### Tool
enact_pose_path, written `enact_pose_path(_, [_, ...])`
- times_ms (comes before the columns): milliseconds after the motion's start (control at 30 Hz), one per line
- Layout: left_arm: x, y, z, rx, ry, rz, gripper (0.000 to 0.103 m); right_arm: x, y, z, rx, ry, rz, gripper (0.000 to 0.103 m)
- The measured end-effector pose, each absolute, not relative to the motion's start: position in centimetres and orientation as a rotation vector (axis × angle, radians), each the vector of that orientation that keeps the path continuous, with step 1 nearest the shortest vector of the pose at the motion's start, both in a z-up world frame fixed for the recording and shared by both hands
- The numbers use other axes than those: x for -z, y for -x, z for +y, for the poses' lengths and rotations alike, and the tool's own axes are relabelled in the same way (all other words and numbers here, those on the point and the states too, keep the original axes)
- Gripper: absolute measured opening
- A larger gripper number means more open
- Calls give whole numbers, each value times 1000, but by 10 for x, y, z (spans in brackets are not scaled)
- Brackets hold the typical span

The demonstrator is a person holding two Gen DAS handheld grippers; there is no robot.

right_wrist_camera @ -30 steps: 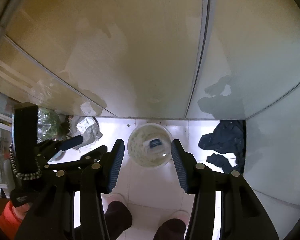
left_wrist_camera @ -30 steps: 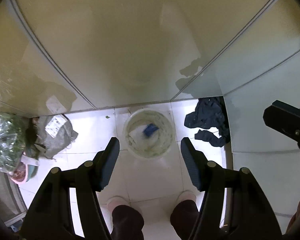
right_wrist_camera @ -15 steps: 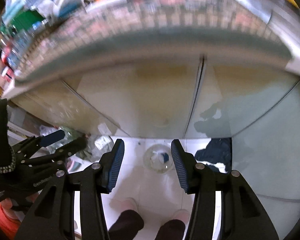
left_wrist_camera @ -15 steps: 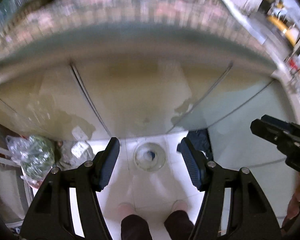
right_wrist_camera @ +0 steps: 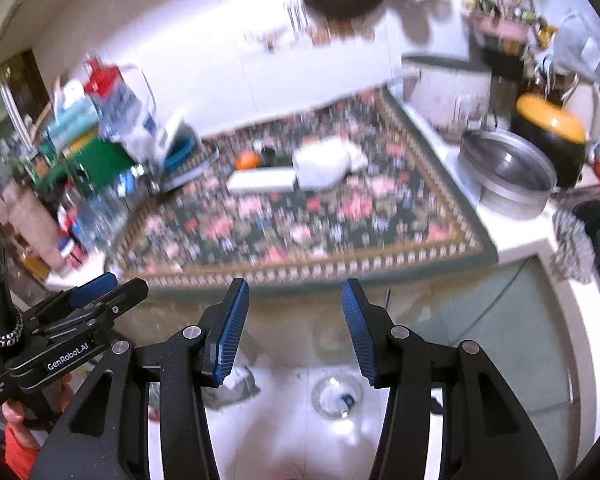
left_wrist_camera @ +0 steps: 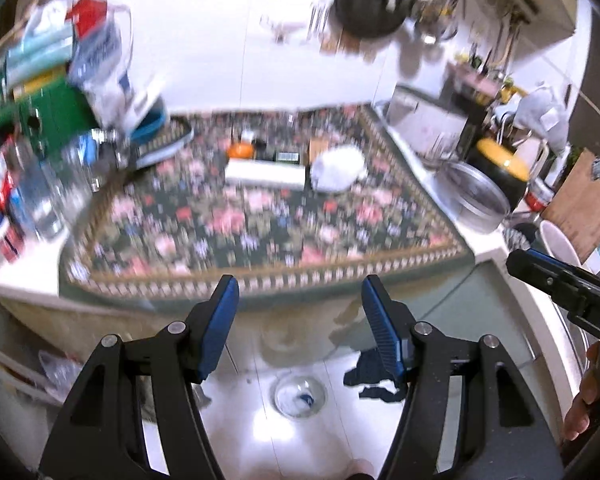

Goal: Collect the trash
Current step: 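Move the right gripper back up to the white mesh foam sleeve, then grasp the mesh sleeve with the right gripper while the left gripper grasps the cardboard box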

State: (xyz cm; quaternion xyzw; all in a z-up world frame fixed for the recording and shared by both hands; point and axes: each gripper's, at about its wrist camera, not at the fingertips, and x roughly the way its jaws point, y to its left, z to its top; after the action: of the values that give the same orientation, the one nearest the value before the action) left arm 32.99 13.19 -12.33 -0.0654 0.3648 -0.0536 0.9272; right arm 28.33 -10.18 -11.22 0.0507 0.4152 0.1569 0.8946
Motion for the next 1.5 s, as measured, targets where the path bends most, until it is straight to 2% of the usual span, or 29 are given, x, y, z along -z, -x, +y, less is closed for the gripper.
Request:
enact_pose_path(100, [101, -328, 133, 124, 110, 706, 67, 92, -278, -96, -302, -94, 808, 45])
enact_pose_path(200, [85, -332, 132, 124, 82, 673, 69, 82, -277, -97, -293, -106, 772, 55])
enact_pose_path(367, [80, -356, 129, 121, 87, 663, 77, 75, -294, -100, -292, -107, 747, 55])
enact_pose_path(800, [73, -481, 97, 7, 128, 675, 78, 86, -416, -131, -384, -56, 765, 55])
enact_pose_path(1200, [103, -564, 103, -135, 217, 765, 78, 130, -526, -133, -497, -38, 914, 55])
enact_pose_path(1500, [135, -622, 131, -84, 172, 843, 78, 179, -588, -110, -442, -117, 1040, 55])
